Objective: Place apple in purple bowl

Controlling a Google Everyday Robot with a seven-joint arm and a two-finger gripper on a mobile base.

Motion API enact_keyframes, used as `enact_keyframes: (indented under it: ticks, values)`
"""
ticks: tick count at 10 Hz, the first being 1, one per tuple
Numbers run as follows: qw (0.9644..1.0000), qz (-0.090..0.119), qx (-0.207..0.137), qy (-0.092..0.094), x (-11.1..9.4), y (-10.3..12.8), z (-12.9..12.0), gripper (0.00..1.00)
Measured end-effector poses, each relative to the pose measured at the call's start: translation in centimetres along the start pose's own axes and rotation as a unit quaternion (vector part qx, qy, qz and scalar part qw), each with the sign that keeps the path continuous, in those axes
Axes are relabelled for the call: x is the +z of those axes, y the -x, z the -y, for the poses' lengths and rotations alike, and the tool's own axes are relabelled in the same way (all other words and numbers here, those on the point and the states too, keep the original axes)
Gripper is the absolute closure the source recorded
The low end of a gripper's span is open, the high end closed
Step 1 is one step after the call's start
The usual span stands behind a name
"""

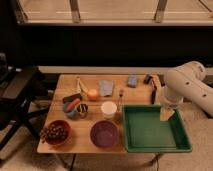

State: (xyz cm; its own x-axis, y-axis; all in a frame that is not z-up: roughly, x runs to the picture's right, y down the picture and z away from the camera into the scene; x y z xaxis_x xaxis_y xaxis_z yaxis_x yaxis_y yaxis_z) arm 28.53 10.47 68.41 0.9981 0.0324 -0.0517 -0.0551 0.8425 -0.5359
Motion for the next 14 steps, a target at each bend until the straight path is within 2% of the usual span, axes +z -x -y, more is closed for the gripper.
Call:
enact_keyframes:
  ticks: [4, 5, 6, 8, 9, 11, 12, 14]
  values:
    - [1.0000, 0.000, 0.000, 0.000, 0.0, 0.0, 0.0, 0.35]
    - [1.0000, -0.001, 0.000, -0.004, -0.3, 0.1, 0.1, 0.35]
    - [0.9998, 0.002, 0.001, -0.019, -1.1, 0.4, 0.8, 0.35]
    - [0.9989, 0.022, -0.005, -0.042, -2.4, 2.6, 3.4, 0.35]
    - [0.9976, 0.039, -0.015, -0.055, -2.8, 5.0, 5.5, 0.35]
    - [0.9944, 0.073, -0.023, -0.073, -3.0, 9.3, 7.7, 0.35]
    - [0.9938, 0.080, -0.024, -0.073, -3.0, 10.1, 7.8, 0.35]
    - [0.9940, 0.078, -0.023, -0.074, -3.0, 9.7, 7.8, 0.35]
